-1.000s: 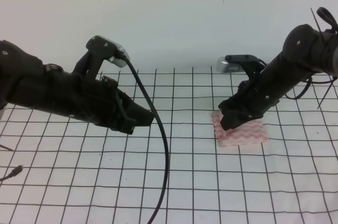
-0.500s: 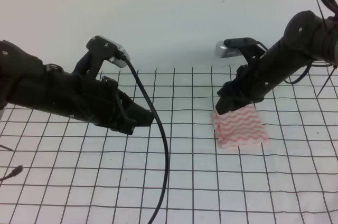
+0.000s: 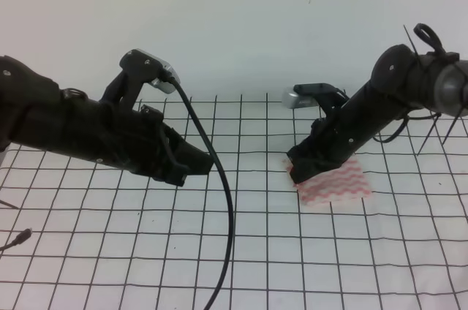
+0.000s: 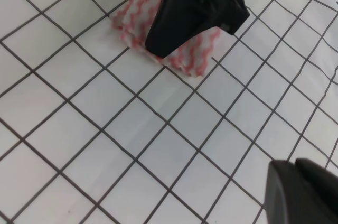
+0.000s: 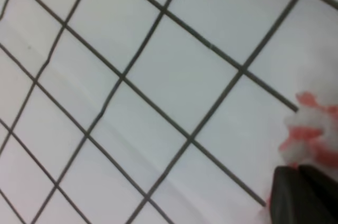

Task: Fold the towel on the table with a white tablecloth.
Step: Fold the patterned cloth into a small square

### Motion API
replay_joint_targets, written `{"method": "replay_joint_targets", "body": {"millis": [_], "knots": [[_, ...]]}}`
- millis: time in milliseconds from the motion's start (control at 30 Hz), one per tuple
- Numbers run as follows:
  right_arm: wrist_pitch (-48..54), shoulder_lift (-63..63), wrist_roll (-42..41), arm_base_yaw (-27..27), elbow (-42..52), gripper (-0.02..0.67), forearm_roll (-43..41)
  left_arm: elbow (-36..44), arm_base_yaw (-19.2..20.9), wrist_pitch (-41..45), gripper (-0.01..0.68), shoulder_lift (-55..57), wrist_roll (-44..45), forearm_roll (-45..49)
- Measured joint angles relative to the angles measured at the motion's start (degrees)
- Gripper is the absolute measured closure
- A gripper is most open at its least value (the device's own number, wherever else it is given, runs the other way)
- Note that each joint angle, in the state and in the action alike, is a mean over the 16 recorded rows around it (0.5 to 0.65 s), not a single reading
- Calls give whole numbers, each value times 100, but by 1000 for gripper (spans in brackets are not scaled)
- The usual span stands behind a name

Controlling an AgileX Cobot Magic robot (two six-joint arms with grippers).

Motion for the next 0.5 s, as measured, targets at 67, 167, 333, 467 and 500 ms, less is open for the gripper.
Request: {"method": "replay_joint_targets", "body": {"millis": [67, 167, 333, 467, 500], "knots": [[22, -5, -32, 11, -29, 645, -3, 0, 0, 0, 674, 0, 0, 0], [124, -69, -69, 20, -70, 645, -102, 0, 0, 0, 674, 0, 0, 0], [440, -209, -68, 19, -129, 645, -419, 0, 0, 0, 674, 0, 0, 0], [614, -301, -58, 19, -85, 645, -690, 0, 0, 0, 674, 0, 0, 0], [641, -315, -56, 19, -61, 645, -754, 0, 0, 0, 674, 0, 0, 0]]}}
